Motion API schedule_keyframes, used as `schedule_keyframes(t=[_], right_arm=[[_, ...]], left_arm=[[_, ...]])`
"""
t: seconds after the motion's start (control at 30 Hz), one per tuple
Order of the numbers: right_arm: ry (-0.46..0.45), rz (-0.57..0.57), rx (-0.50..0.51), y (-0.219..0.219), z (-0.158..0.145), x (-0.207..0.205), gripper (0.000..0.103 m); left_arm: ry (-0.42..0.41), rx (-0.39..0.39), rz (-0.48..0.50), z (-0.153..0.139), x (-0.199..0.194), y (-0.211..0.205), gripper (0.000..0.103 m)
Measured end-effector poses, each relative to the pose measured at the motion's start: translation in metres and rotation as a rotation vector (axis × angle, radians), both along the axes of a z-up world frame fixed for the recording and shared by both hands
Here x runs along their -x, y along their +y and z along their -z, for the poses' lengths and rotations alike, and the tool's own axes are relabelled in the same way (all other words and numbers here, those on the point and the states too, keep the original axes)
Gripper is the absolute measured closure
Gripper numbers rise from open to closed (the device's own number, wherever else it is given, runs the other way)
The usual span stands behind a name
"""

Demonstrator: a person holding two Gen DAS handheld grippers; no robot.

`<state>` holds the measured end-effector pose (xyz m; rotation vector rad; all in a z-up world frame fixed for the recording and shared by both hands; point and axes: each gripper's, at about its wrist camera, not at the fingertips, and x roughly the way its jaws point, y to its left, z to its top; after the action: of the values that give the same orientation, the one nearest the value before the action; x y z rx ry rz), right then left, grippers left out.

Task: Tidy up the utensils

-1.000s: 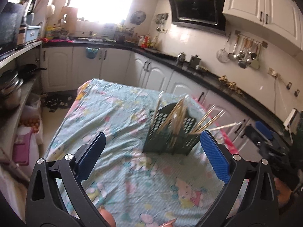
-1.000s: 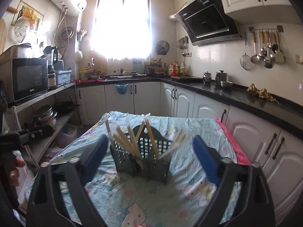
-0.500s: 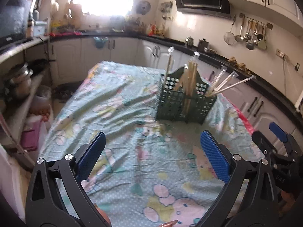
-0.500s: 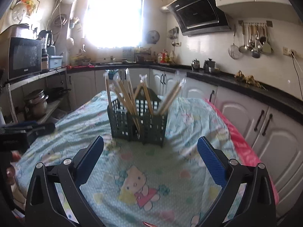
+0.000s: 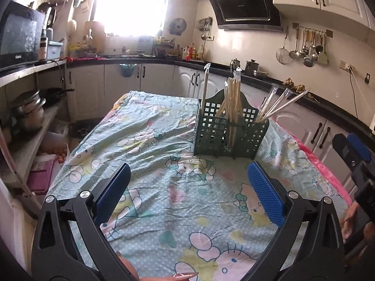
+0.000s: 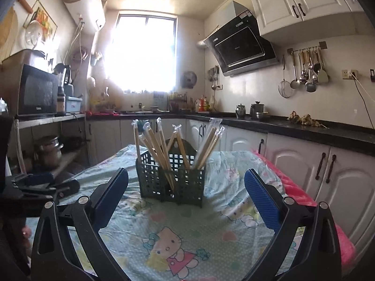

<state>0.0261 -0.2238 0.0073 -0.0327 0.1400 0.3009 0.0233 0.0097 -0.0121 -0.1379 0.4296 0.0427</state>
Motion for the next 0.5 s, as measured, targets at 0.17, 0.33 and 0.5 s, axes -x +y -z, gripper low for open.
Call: schedule_keyframes(t=[0.17, 0.33, 0.5], right_arm=[[0.011, -0.002, 0.001, 0.0039, 0.0012, 0.0, 0.006], [0.027, 0.003, -0.001, 0.005, 0.0039, -0.0007, 0.006], [0.034, -0.001, 0.005, 0.0063, 0.0045, -0.0018, 0.006]], left_arm=[[-0.027, 0.004, 0.007, -0.0009, 0.0034, -0.001, 0.011], [-0.027, 0.007, 0.0, -0.0018, 0.0031, -0.0017, 0.011], [-0.034, 0.01, -0.001, -0.0032, 0.0042, -0.0004, 0.011]])
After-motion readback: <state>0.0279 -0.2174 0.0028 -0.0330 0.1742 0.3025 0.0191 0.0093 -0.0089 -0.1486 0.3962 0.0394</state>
